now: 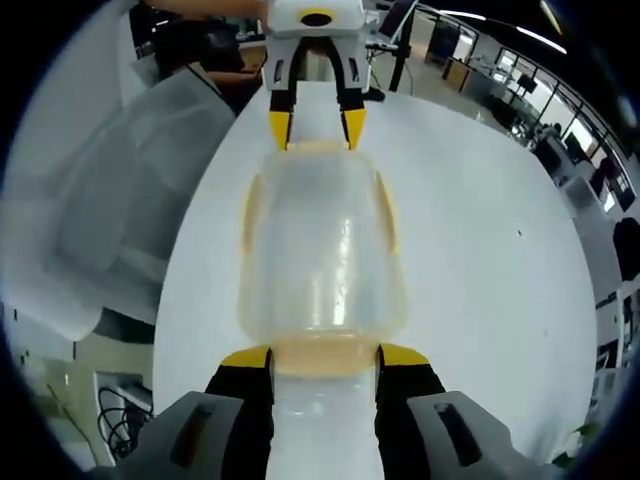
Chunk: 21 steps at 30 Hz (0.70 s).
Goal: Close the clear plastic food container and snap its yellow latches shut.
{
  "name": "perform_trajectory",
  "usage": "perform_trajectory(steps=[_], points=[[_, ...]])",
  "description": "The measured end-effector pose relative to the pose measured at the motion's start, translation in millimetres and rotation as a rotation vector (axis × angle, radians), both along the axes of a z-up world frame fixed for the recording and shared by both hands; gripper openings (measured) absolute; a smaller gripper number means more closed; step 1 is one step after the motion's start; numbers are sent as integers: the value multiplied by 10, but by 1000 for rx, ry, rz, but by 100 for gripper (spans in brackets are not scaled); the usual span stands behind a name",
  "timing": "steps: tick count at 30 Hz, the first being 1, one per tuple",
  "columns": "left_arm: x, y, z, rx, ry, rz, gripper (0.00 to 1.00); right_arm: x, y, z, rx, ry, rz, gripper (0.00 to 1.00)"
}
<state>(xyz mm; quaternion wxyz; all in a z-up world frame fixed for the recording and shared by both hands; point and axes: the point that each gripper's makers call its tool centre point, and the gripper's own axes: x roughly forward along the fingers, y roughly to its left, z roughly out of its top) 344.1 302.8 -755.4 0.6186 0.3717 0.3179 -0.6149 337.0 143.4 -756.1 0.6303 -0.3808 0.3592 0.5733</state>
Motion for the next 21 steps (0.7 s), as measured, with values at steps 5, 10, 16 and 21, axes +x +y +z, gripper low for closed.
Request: perform_trajectory(steps=[5, 10, 16, 21], points=[[19, -116, -4, -4, -1, 0, 38, 13, -99, -5, -8, -2, 0, 38], [22, -202, -9, -5, 1, -1, 38, 20, -187, -13, -11, 3, -3, 38], [21, -309, -19, -11, 8, -3, 38, 20, -305, -24, -13, 9, -2, 38], [28, -407, -28, -13, 10, -9, 38, 18, -401, -37, -18, 14, -9, 38]])
